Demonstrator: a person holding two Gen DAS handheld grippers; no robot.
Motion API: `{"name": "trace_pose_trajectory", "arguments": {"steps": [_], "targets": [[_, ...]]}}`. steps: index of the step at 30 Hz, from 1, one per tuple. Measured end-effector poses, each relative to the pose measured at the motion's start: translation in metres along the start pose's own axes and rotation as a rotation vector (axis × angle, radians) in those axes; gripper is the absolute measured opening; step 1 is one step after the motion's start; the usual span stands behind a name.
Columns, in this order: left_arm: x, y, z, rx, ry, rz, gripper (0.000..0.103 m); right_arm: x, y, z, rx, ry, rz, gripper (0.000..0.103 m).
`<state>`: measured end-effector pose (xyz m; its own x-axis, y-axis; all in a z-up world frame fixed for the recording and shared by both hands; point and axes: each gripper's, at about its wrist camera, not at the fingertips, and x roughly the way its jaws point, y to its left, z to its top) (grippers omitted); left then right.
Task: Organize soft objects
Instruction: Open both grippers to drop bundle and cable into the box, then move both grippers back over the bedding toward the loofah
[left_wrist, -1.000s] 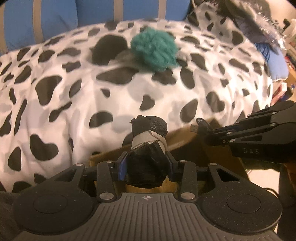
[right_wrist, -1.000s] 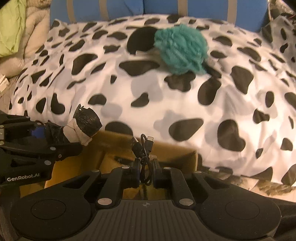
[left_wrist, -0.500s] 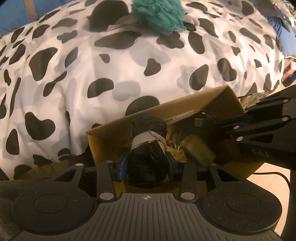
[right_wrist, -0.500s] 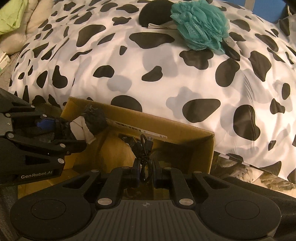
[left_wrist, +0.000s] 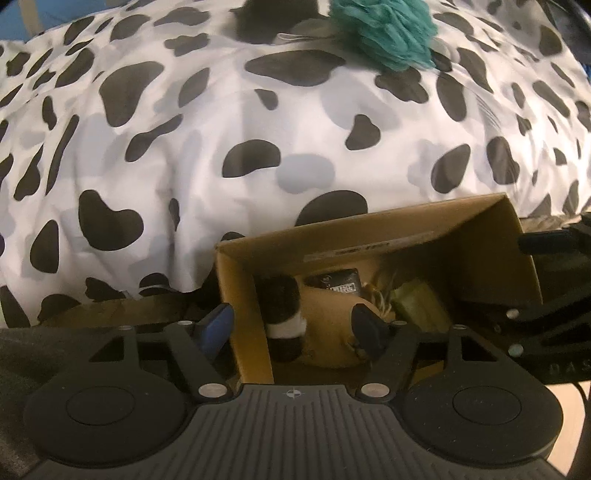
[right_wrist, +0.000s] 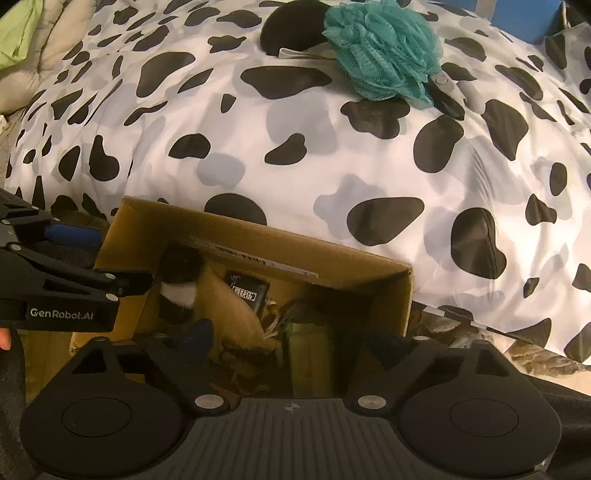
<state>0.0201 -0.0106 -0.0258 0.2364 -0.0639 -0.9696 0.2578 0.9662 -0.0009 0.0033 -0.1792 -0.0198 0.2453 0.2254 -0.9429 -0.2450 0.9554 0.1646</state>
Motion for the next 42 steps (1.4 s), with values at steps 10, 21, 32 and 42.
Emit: {"name": "trace_pose_trajectory", "arguments": {"steps": [10, 21, 32, 42], "targets": [[-0.002, -0.003, 0.001, 0.012, -0.016, 0.012, 0.07, -0.002, 0.001, 0.001, -0.01, -0.026, -0.013, 0.098], [-0.005, -0.002, 0.001, 0.006, -0.038, 0.011, 0.07, -0.008, 0.002, 0.002, -0.018, -0.068, -0.017, 0.099], [-0.018, -0.002, 0.003, -0.002, -0.131, -0.017, 0.069, -0.017, -0.01, 0.008, 0.041, -0.137, -0.061, 0.099], [-0.025, 0.004, 0.006, -0.056, -0.209, -0.02, 0.069, -0.021, -0.036, 0.011, 0.158, -0.181, -0.08, 0.099]]}}
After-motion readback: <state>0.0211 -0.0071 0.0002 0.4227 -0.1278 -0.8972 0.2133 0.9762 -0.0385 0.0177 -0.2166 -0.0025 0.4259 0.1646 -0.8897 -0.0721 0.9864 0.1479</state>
